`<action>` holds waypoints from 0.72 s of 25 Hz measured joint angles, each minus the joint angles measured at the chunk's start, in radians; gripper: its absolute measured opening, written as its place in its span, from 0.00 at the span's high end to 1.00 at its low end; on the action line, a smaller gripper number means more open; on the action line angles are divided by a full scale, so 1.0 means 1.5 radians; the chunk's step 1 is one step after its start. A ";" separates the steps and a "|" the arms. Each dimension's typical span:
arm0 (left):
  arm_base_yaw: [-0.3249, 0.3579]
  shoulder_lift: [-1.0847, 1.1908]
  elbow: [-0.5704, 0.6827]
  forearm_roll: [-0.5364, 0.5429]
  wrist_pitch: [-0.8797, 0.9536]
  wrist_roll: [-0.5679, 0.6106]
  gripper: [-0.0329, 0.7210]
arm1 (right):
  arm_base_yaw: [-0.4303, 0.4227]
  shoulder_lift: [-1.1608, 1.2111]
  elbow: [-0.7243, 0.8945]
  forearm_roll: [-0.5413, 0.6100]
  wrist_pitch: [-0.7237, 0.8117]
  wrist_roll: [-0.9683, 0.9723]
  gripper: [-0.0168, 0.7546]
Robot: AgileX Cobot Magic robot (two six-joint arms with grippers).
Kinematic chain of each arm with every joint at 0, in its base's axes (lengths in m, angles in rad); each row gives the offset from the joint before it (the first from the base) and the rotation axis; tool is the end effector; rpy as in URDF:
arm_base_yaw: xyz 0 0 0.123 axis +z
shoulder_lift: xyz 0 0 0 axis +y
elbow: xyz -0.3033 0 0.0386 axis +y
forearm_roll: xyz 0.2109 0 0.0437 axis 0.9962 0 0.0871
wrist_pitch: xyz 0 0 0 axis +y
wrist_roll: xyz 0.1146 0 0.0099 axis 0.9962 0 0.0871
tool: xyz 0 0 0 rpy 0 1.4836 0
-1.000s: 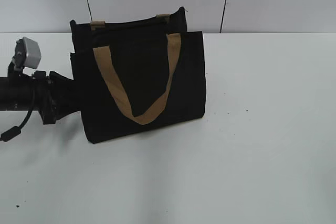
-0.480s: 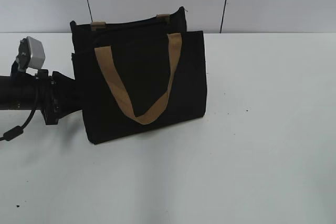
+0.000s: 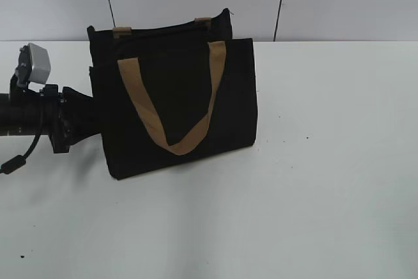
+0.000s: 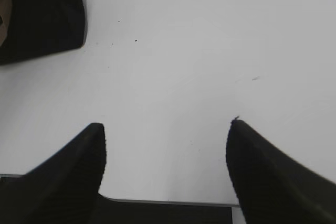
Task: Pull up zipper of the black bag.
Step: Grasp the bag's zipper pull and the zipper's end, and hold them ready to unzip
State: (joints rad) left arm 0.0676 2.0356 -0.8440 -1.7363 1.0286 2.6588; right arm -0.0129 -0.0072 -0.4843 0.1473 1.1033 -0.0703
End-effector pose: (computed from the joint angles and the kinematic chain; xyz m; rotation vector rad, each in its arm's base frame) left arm 0.3361 -0.0747 0.1515 1.0912 1.7328 -0.6917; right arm -0.0392 0.0156 0.2407 -0.0698 2.0874 0.1274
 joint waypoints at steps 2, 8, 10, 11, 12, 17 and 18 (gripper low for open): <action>0.007 0.000 0.000 0.000 0.010 0.000 0.49 | 0.000 0.000 0.000 0.001 0.000 0.000 0.27; 0.011 0.000 -0.026 0.001 0.020 -0.036 0.53 | 0.000 0.000 0.000 0.001 0.000 0.001 0.27; 0.011 0.000 -0.041 0.001 0.018 -0.049 0.56 | 0.000 0.000 0.000 0.002 0.000 0.001 0.27; 0.011 0.000 -0.044 0.001 0.018 -0.054 0.57 | 0.000 0.000 0.000 0.002 0.000 0.001 0.27; 0.011 0.000 -0.047 0.001 0.016 -0.057 0.58 | 0.000 0.000 0.000 0.002 0.000 0.001 0.27; 0.011 0.000 -0.048 0.001 -0.001 -0.086 0.59 | 0.000 0.000 0.000 0.003 0.000 0.001 0.27; 0.011 0.000 -0.048 0.001 -0.005 -0.089 0.59 | 0.000 0.000 0.000 0.003 0.000 0.001 0.27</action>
State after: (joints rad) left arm 0.0847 2.0364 -0.9154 -1.7353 1.0218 2.5253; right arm -0.0129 -0.0072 -0.4843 0.1511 1.1033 -0.0696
